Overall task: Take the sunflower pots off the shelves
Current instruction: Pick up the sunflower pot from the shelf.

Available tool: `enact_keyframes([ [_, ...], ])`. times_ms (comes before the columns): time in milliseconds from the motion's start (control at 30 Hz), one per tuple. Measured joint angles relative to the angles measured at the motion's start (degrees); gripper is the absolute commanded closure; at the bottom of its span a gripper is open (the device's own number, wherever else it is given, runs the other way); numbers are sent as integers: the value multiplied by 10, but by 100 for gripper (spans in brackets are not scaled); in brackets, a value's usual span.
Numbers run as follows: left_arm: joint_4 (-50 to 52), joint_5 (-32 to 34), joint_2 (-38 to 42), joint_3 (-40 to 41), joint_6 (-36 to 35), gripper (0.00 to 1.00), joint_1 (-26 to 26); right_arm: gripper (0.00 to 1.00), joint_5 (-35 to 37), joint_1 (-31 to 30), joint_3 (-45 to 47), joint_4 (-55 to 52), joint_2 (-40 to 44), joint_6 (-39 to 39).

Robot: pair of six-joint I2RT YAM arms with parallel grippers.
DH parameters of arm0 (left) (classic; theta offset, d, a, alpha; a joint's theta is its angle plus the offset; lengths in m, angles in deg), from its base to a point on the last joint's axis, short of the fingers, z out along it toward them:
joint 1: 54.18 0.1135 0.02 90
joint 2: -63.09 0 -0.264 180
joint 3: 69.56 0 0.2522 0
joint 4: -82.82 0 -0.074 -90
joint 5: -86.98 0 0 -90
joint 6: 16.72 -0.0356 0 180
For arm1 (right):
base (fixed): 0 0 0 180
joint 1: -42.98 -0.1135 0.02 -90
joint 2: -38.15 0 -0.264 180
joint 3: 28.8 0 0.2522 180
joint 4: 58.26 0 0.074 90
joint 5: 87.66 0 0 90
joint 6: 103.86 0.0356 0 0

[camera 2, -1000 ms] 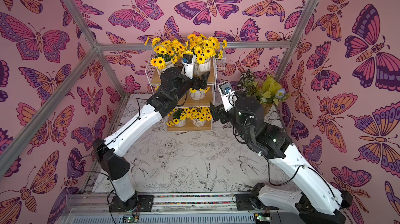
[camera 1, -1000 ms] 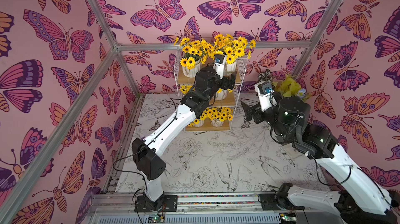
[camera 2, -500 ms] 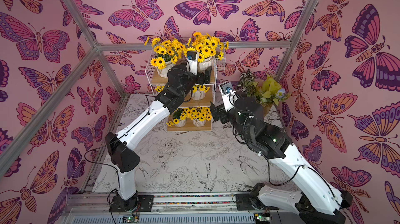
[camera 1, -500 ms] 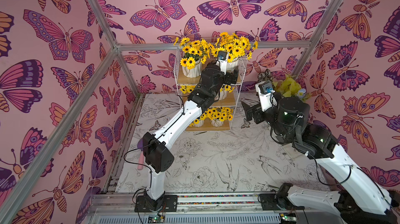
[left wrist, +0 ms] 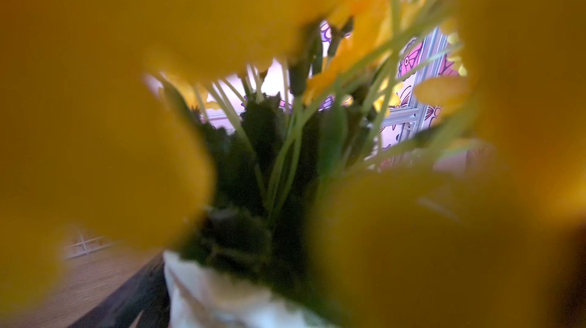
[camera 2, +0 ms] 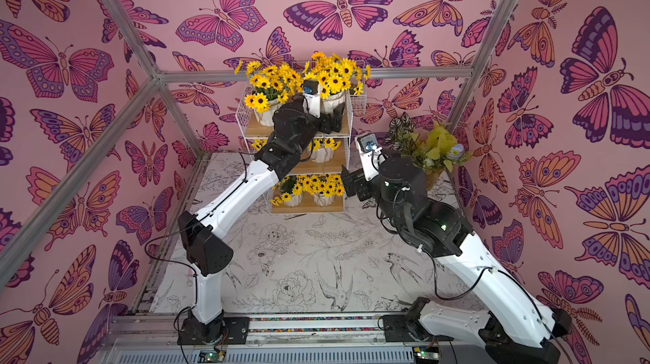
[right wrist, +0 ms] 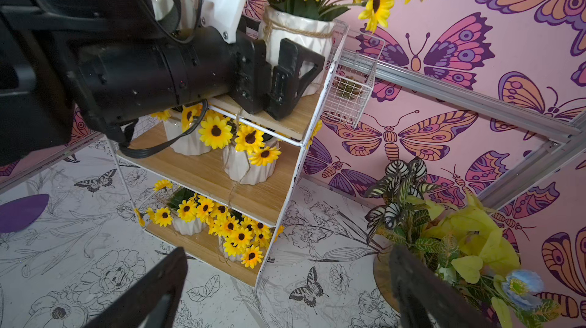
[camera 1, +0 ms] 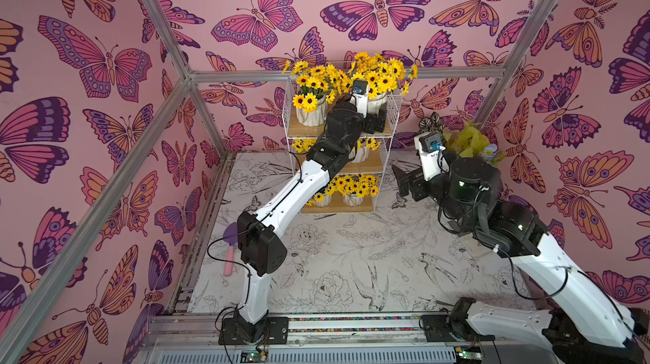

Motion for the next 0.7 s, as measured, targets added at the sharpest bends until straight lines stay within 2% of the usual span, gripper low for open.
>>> enact_keyframes([
  [100, -3, -8, -1, 0, 0, 3, 3, 1, 0, 0, 0, 0, -2, 2],
  [333, -2, -23, -9, -10, 6, 20, 9, 1, 0, 0, 5, 0, -1, 5],
  [533, -2, -37, -9, -10, 11, 28, 11, 1, 2, 0, 14, 0, 3, 6],
  [700, -3, -45, -9, -10, 13, 31, 12, 1, 6, 0, 25, 0, 10, 6],
])
